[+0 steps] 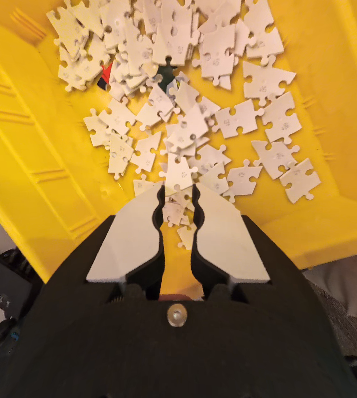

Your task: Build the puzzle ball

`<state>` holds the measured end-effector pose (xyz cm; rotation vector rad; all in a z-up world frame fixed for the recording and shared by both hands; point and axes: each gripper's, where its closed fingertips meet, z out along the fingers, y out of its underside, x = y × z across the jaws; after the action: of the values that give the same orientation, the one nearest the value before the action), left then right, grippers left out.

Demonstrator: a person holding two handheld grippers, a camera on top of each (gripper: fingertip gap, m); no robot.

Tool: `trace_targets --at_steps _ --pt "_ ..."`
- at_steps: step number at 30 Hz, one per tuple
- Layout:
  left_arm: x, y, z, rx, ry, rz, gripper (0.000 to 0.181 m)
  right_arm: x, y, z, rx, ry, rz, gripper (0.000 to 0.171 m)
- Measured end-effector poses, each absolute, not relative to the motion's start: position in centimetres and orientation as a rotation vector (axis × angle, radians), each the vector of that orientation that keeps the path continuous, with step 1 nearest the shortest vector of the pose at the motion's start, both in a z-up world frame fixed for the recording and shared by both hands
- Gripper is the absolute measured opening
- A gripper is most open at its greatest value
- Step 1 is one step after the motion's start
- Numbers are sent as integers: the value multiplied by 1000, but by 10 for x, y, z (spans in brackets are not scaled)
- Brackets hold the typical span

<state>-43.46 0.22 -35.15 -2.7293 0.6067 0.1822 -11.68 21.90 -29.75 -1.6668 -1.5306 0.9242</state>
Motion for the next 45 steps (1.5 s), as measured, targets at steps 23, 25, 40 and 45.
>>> trace_targets --at_steps 23,25,40,45 --pt "-391 31 -373 -2687 806 -46 22 -114 222 -300 -1674 -1534 914 0" --pt "-397 17 -372 -2764 777 -76 15 -114 222 -302 -1676 -1538 915 0" --pt "-416 42 -359 -2680 676 58 28 -114 220 -302 -1672 -1547 918 0" --pt "-417 68 -359 -2623 647 119 34 -114 220 -303 -1673 -1547 923 0"
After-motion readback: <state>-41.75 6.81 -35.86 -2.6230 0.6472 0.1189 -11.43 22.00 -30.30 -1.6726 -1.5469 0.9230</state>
